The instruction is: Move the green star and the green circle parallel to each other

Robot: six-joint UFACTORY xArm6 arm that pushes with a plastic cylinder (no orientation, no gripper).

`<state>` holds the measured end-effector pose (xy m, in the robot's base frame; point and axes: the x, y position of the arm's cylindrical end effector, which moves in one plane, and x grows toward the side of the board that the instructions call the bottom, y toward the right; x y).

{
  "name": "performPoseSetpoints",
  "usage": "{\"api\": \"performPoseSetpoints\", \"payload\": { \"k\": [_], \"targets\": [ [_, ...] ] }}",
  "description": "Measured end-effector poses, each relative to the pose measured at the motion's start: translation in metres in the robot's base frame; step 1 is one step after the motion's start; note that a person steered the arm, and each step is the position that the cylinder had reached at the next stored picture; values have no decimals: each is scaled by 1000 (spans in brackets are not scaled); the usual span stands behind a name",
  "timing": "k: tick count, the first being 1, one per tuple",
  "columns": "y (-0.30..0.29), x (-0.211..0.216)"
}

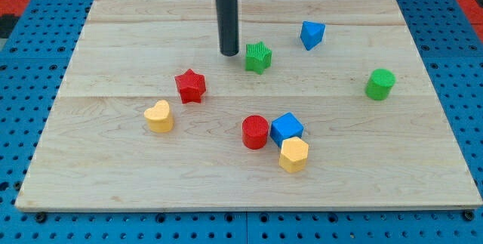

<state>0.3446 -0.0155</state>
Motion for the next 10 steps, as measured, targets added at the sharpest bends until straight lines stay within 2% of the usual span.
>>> {"api": "performPoseSetpoints", "payload": {
  "k": [1, 2, 4, 5, 7, 8, 10],
  "targets": [
    [27, 5],
    [29, 30],
    [-57, 30],
    [-58, 30],
    [-42, 30],
    [18, 20],
    [28, 91]
  ]
}}
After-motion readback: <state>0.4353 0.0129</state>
